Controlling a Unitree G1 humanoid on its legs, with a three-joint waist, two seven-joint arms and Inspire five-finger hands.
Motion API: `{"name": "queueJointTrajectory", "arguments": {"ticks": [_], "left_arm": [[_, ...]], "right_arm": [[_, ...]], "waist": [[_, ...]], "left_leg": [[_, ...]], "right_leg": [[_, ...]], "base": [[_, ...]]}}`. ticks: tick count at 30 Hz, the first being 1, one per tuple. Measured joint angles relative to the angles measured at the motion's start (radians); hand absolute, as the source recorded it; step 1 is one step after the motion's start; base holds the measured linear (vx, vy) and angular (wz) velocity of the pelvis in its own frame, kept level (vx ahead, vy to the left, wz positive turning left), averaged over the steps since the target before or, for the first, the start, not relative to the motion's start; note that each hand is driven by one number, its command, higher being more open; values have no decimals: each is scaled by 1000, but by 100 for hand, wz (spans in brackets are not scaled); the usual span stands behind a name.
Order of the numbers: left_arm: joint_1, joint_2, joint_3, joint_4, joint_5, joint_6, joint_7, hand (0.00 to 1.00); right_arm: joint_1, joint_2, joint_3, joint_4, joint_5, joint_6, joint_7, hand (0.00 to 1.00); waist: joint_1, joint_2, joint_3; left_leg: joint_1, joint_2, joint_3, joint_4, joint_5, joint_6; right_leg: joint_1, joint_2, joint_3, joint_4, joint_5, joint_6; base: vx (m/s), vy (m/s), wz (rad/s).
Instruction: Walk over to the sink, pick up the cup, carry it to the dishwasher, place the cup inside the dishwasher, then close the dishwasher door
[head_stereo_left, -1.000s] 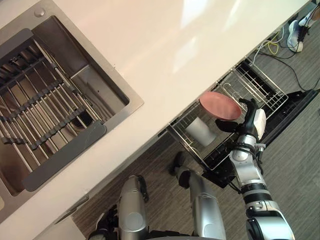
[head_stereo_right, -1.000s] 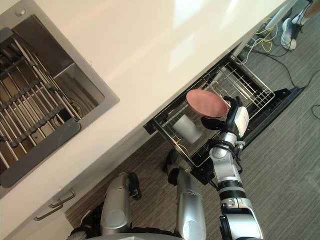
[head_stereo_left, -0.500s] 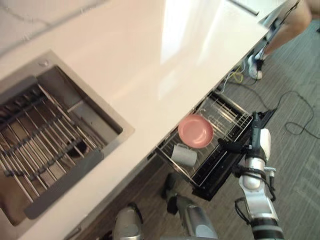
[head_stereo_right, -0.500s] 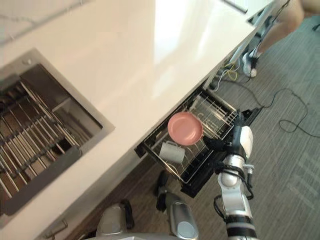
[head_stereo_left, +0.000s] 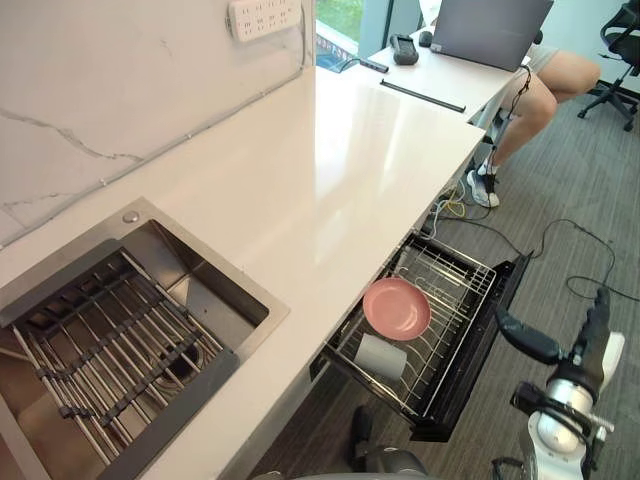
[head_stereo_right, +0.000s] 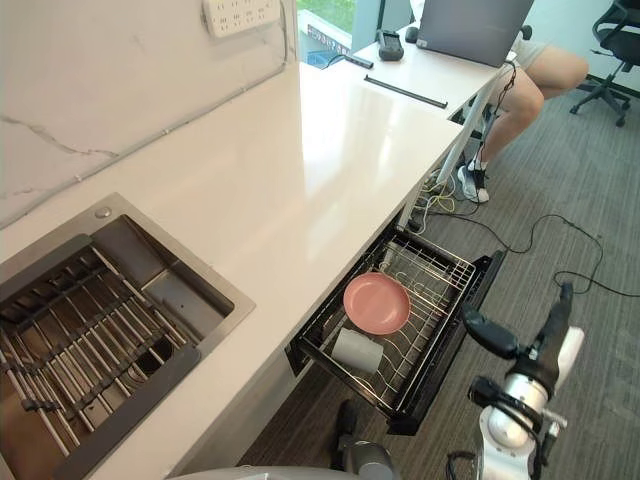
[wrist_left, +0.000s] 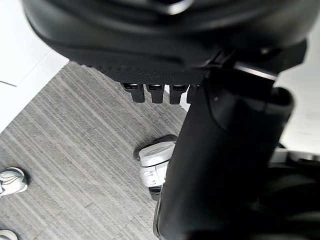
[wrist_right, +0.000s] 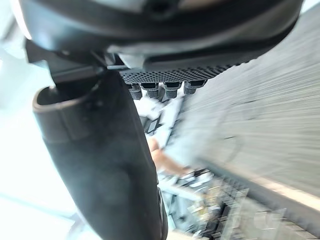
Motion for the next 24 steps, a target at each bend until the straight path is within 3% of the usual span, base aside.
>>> {"name": "queueJointTrajectory", "arguments": {"ticks": [4,7,15,24], "left_arm": [[3,-1,0,1,0,0,0,100],[6,-2,0,1,1,0,0,100],[7,-2,2,1,1,8,0,100],[6,-2,9,6,1,8,-1,100]], "right_arm": [[31,64,4,135,44,0,11,100],[47,79,14,211,115,0,77,100],[35,79,96,447,509,-22,402,100],[37,58,100,544,547,-111,579,100]], "waist": [[-1,2,0],[0,3,0],[11,3,0],[33,2,0]], "left_leg": [[24,-1,11,-8,0,0],[33,-1,15,-8,0,0],[54,3,18,-8,-2,-1],[70,4,14,-8,-6,0]], "right_leg": [[17,1,7,0,-3,4],[25,1,9,0,-8,10],[44,5,11,-5,-14,18],[60,7,10,-6,-16,19]], "base": [[-22,56,-6],[-37,44,-2],[-30,33,-1],[2,46,1]]}}
